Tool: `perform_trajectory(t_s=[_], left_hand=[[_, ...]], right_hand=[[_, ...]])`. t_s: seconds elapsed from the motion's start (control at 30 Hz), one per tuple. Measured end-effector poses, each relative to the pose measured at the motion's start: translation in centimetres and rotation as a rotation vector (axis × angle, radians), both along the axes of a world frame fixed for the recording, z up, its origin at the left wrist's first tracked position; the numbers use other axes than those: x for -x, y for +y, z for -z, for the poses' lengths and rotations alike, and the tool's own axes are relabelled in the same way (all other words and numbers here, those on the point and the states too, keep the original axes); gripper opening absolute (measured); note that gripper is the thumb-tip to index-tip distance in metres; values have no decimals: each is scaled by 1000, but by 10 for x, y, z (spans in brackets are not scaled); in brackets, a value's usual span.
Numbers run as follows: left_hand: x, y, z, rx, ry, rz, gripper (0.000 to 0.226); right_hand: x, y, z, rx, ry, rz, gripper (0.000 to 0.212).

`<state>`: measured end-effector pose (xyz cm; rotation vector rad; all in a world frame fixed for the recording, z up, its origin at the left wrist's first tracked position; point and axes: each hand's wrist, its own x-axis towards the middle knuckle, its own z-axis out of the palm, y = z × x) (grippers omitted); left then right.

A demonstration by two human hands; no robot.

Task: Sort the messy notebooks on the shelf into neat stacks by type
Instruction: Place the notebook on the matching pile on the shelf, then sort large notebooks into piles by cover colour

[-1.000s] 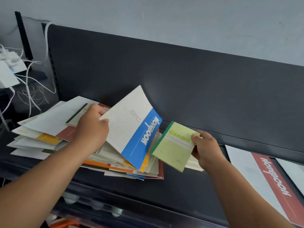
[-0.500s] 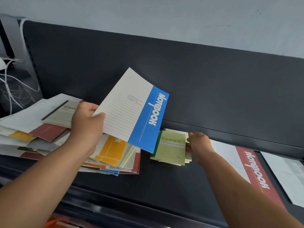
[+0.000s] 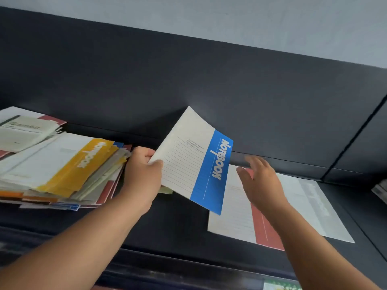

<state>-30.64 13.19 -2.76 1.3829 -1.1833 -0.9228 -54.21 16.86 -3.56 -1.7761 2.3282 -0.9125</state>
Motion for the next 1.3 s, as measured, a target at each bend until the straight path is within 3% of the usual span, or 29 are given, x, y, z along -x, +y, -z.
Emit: perform_trajectory(t_s=[0.23,0.5,0.8,1.07,1.3], left_hand=[[82,29,24,-58,-59,66,14],[124,51,47,-169,-129,65,21],[113,64,57,-121,-765,226,52],[53,50,36,208,-1091,207,60],[-38,31,19,169,-1320,106,63]], right_hand=[[64,37,13,-131,325,52,52],[91,55,23,-249,336,8,54],[79,55,29,-288,363,-97,55],[30,42,17,-280,384,-198,57],[-54,13,6,-191,392,-342,57]])
